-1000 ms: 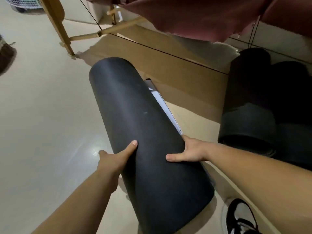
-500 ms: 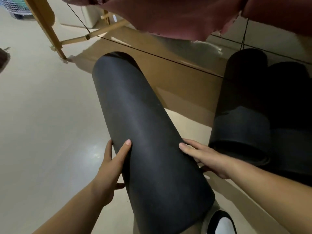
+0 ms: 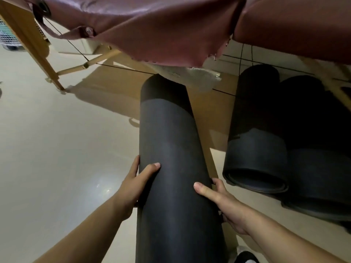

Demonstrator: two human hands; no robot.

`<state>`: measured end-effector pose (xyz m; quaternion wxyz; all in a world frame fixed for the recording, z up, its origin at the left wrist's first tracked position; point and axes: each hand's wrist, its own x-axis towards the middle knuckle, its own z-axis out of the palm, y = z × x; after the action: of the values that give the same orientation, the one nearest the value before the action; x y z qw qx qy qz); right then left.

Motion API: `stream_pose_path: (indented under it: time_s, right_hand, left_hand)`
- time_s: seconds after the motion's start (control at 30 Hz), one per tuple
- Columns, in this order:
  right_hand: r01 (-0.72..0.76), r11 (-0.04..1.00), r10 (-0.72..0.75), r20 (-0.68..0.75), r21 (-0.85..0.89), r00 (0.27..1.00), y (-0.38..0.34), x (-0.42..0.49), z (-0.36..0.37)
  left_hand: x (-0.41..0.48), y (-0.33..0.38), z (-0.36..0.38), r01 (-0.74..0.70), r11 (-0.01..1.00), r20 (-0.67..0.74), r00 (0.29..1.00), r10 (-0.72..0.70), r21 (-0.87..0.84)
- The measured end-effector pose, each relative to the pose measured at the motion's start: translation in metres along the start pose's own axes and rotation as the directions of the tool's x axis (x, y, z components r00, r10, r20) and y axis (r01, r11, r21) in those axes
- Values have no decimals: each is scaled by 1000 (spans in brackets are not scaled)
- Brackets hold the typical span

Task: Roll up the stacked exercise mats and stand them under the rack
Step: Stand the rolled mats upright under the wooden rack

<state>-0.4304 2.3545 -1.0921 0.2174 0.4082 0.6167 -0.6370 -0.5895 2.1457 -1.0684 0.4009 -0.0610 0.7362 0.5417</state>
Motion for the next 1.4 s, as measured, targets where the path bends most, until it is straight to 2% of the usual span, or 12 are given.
stream_pose_path:
  time_s: [0.13,0.23,0.33,0.4,0.63,0.77,0.87,0.93,1.07,1.2,1.3,1.4]
  right_hand:
    - [234,943,-256,-69,-235,964,-42,-1,0]
    - [387,779,-492,-99,-492,865,-103,10,4]
    - [389,588,-594,-52,-709,803,-164,34,16]
    - [355,509,-594,-21,-784,804,-188,53,29]
    - [201,385,-510,-26,-901,860,-180,84,45]
    - [136,275,-434,4,-952,901,-186,92,52]
    - [86,187,-414,1,-979,910,-186,104,61]
    - [66,199,-407,-21,-978,913,-186,110,54]
    - [87,332,-410,-60,-939,910,-173,111,11]
    - [122,422,-465,-99,-898,880,-154,102,-7]
    - [171,520,-554,-179,-837,813,-144,88,-7]
    - [162,507,-612,-221,-847,760,-130,68,-15]
  left_hand:
    - [-1,0,-3,24,1000,-35,999,-24,3]
    - [2,-3,-2,-2,1000,-54,999,3,15]
    - [7,-9,-7,5,1000,-74,997,-5,4]
    - [8,-13,-12,2,1000,-73,997,-4,-21]
    - [15,-25,-11,-93,991,-89,992,85,-93]
    - [16,-24,-13,-77,991,-153,986,59,-114]
    - [17,-27,-18,-82,996,-196,977,87,34]
    - [20,-31,-21,-93,978,-148,982,121,187]
    - [16,-36,-8,-72,960,89,995,50,272]
    - [15,-35,17,-72,934,5,997,75,349]
    - [31,-32,19,-138,953,46,990,130,271]
    - [49,-6,25,-193,961,118,978,172,200]
